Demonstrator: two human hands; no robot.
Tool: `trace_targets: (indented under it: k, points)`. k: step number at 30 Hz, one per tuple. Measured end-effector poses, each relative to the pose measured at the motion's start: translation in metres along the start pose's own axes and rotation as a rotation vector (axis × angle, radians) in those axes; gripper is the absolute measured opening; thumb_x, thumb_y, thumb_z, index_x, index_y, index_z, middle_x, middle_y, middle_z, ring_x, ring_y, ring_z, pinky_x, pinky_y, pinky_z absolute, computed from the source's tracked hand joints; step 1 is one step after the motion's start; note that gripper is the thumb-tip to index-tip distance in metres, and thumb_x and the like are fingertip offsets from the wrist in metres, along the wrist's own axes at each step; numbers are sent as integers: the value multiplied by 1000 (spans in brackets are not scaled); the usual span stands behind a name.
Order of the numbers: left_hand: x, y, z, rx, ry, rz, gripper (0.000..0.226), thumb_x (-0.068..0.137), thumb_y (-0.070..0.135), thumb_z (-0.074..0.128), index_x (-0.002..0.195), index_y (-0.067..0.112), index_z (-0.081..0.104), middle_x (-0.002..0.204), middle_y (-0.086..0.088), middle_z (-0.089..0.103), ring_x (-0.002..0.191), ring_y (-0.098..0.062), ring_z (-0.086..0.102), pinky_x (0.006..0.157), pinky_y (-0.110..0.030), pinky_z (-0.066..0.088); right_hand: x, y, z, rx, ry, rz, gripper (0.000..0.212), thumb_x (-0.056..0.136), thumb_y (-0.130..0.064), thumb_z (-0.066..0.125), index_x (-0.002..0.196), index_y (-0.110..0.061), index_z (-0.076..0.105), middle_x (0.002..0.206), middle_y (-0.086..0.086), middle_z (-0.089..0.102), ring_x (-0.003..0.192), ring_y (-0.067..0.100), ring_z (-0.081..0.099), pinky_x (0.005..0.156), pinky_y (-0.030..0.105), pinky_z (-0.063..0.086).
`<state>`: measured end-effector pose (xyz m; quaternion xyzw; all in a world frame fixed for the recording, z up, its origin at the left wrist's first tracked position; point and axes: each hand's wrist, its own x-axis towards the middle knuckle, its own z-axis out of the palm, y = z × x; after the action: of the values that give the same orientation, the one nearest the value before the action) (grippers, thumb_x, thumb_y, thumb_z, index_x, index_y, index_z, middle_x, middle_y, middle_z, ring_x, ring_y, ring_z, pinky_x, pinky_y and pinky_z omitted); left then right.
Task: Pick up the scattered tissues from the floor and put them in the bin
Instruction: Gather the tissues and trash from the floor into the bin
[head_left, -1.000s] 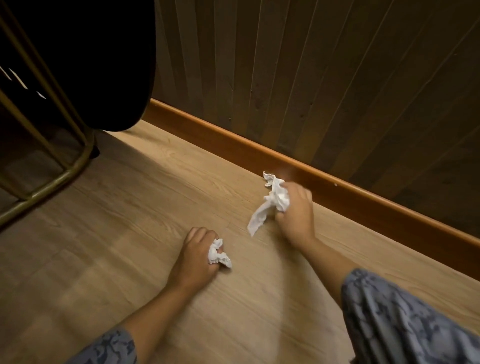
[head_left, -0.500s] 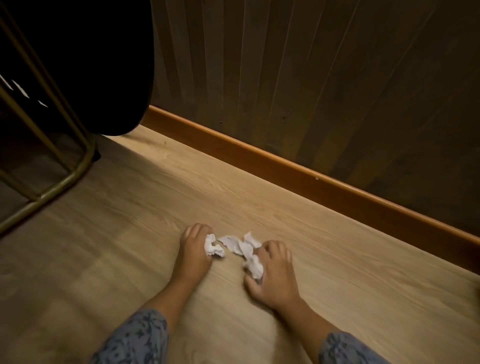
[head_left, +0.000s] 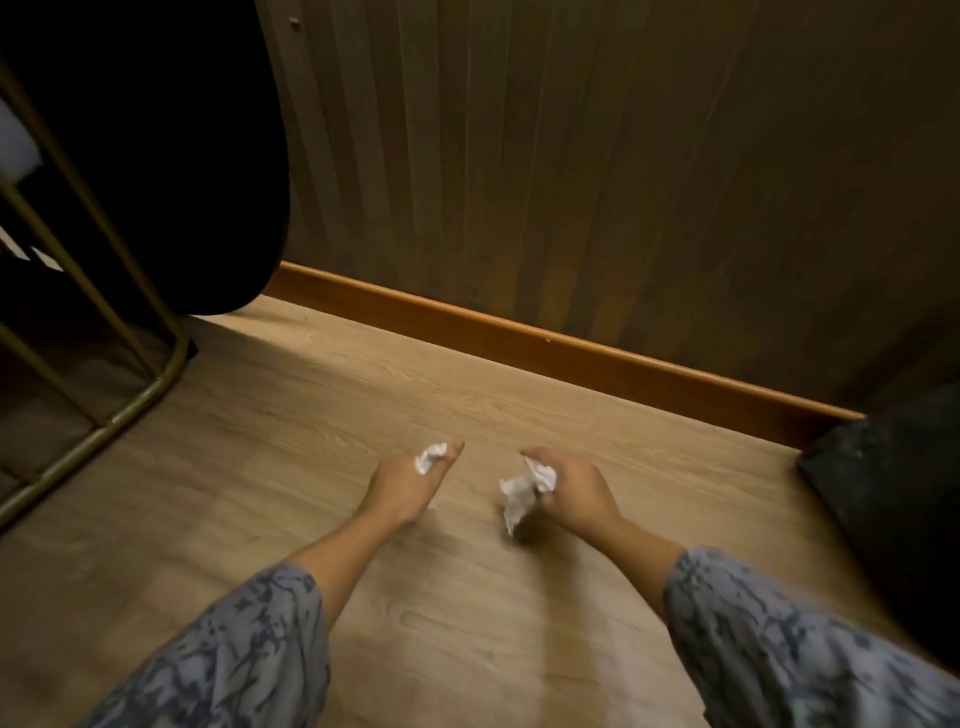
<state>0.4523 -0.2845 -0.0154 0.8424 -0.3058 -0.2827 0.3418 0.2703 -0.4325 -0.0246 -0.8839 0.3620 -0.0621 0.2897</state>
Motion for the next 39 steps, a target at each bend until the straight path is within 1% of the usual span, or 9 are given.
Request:
trace_targets:
  k: [6, 11, 16, 21, 25, 28, 32, 36, 39]
  points:
    - [-13, 54, -27, -17, 123, 43, 84, 87, 72, 16, 95, 5, 66, 70, -8, 68, 56, -14, 65, 41, -24, 47, 21, -41, -64, 286, -10, 59, 14, 82, -14, 69, 79, 0, 68, 67, 9, 64, 56, 18, 59, 56, 35, 50]
    - [-6, 73, -22, -52, -16, 18, 32, 100, 38, 35, 109, 14, 54, 82, -5, 63, 59, -19, 62, 37, -21, 45, 24, -45, -86, 298, -129, 86, 57, 71, -58, 76, 88, -5, 67, 66, 8, 68, 63, 16, 65, 65, 33, 52]
    - [26, 127, -15, -150, -172, 24, 28, 99, 33, 44, 102, 20, 69, 98, -10, 68, 80, -24, 61, 66, -33, 45, 47, -20, -103, 460, -98, 222, 60, 82, -69, 56, 91, -11, 72, 82, 13, 73, 67, 19, 65, 65, 33, 51]
    - [48, 208, 29, -437, -223, -250, 48, 84, 64, 54, 88, 17, 65, 91, -10, 72, 84, -31, 68, 67, -37, 48, 52, 16, -148, 702, 94, 448, 30, 95, -40, 54, 100, -12, 65, 85, 6, 70, 60, 15, 62, 47, 21, 43]
    - [32, 283, 76, -684, -408, -475, 29, 82, 40, 68, 96, 15, 61, 87, -8, 68, 79, -28, 68, 77, -37, 44, 15, 49, -214, 869, 297, 698, 29, 92, -41, 58, 103, -15, 65, 93, 5, 71, 75, 19, 65, 58, 27, 48]
    - [4, 341, 109, -712, -517, -547, 24, 79, 27, 69, 94, 13, 56, 67, -7, 59, 54, -24, 59, 63, -30, 39, -35, 64, -280, 872, 515, 820, 33, 89, -43, 60, 103, -14, 66, 93, 4, 71, 85, 22, 66, 68, 31, 50]
    - [-43, 424, 144, -686, -609, -560, 34, 76, 31, 76, 99, 11, 60, 80, -9, 68, 65, -26, 67, 50, -26, 38, -104, 73, -370, 748, 733, 929, 27, 94, -39, 58, 107, -16, 61, 95, -5, 58, 90, 16, 56, 78, 28, 43]
    - [-91, 504, 178, -657, -660, -540, 50, 67, 40, 82, 106, 14, 64, 96, -8, 74, 84, -27, 72, 61, -29, 55, -156, 94, -435, 827, 805, 1112, 66, 87, -58, 58, 136, -15, 49, 127, 2, 57, 114, 23, 54, 98, 35, 44]
    - [-95, 518, 235, -602, -749, -507, 105, 37, 62, 90, 126, 20, 55, 115, -7, 69, 96, -30, 70, 84, -47, 56, -183, 121, -469, 1015, 636, 1207, 114, 56, -93, 50, 144, -22, 42, 143, 4, 50, 123, 32, 52, 105, 49, 43]
